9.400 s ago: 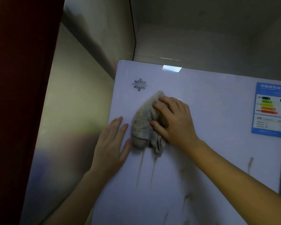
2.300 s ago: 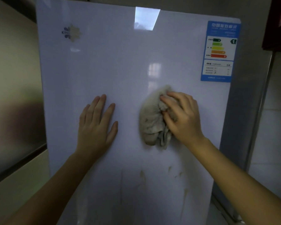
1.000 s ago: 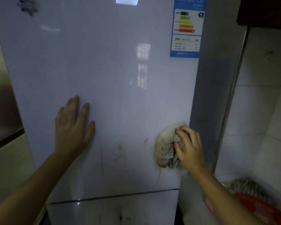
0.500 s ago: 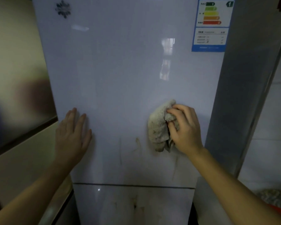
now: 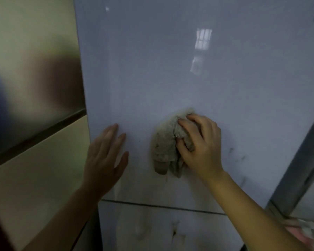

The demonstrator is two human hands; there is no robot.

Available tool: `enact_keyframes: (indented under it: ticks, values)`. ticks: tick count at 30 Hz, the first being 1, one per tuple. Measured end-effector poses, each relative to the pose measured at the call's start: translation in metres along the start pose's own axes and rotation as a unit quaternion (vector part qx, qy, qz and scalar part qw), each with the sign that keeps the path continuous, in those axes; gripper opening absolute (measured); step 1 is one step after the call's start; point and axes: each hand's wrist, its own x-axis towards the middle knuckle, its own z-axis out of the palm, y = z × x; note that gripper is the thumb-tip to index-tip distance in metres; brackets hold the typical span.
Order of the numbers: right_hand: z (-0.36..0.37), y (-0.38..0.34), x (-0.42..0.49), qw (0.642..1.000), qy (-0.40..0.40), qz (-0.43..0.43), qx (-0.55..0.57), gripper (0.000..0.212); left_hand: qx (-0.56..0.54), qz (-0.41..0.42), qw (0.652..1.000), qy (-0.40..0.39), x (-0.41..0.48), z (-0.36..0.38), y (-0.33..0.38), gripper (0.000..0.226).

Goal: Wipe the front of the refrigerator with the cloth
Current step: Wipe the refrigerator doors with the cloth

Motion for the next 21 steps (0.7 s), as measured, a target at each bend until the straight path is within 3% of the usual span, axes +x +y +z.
enact_keyframes:
  ticks: [6, 10, 16, 21]
  values:
    - [0.024, -0.033, -0.03, 1.0, -0.026, 0.006, -0.001, 0.049, -0.033, -0.023, 0.999, 0.037, -0.024, 0.018, -0.006, 0.049]
    - [0.03, -0.044, -0.047, 0.998, -0.047, -0.022, -0.022, 0.043, -0.042, -0.044, 0.997, 0.038, -0.036, 0.026, -0.007, 0.051]
    - [0.018, -0.044, -0.05, 0.998, 0.007, 0.054, -0.026, 0.043, -0.056, -0.037, 0.997, 0.038, -0.036, 0.027, -0.015, 0.051]
    - [0.038, -0.07, -0.03, 1.0, -0.006, -0.003, 0.008, 0.035, -0.049, -0.041, 0.997, 0.049, -0.036, 0.025, -0.017, 0.05]
